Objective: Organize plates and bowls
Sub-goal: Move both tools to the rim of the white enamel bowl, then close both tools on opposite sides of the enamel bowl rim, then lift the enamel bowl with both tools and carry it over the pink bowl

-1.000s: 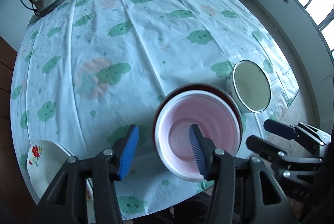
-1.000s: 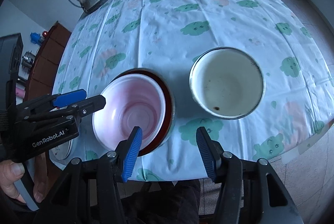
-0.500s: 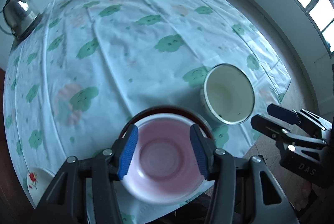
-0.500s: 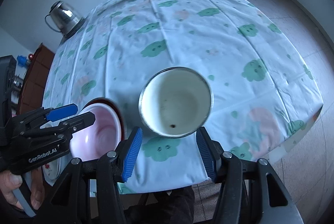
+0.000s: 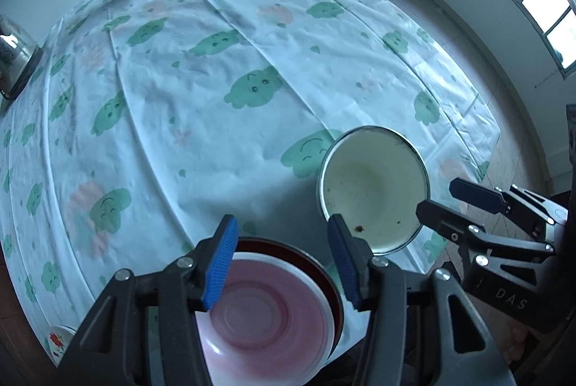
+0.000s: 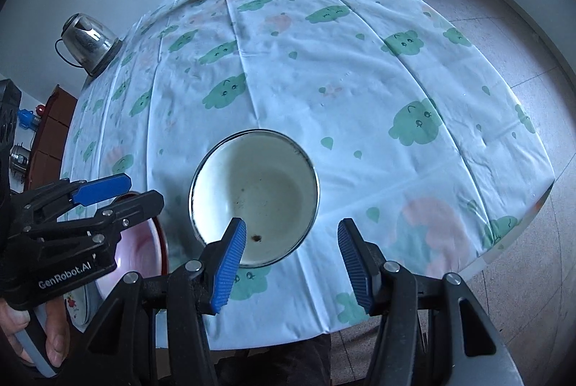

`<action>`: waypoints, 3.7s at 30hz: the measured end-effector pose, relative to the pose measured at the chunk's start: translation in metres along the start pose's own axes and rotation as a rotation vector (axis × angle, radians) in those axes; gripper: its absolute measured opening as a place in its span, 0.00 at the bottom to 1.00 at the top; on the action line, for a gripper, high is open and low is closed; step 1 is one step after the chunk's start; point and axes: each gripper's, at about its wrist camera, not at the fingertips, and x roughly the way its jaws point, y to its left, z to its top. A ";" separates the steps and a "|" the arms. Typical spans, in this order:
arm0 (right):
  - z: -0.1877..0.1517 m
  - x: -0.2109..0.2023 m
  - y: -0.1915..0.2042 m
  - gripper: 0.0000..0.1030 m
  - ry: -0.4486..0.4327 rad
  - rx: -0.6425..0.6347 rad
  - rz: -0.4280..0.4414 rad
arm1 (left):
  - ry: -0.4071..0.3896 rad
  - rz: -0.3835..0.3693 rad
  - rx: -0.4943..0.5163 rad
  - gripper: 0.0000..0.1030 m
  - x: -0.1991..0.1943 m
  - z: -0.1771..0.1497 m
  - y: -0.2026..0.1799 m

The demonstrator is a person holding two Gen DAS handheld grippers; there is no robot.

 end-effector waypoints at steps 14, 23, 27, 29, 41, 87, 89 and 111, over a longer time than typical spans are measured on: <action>0.010 0.023 -0.014 0.33 0.039 0.036 0.002 | 0.047 -0.022 0.054 0.32 0.027 0.010 -0.014; 0.011 0.032 -0.012 0.26 0.058 0.023 0.023 | 0.086 -0.034 0.060 0.29 0.041 0.013 -0.021; 0.011 0.034 -0.012 0.16 0.057 0.023 0.032 | 0.110 -0.058 0.072 0.16 0.047 0.011 -0.026; 0.011 0.033 -0.012 0.12 0.054 0.026 0.041 | 0.114 -0.059 0.076 0.10 0.049 0.011 -0.028; 0.013 0.023 -0.009 0.12 0.043 0.019 0.048 | 0.066 -0.058 0.085 0.10 0.027 0.009 -0.026; 0.001 -0.029 0.090 0.12 -0.039 -0.192 0.121 | -0.074 0.014 -0.071 0.09 -0.063 -0.040 0.038; -0.002 -0.028 0.094 0.12 -0.033 -0.198 0.125 | -0.073 0.018 -0.079 0.09 -0.064 -0.044 0.042; -0.024 -0.026 0.122 0.13 -0.004 -0.241 0.119 | -0.064 0.026 -0.107 0.09 -0.068 -0.074 0.059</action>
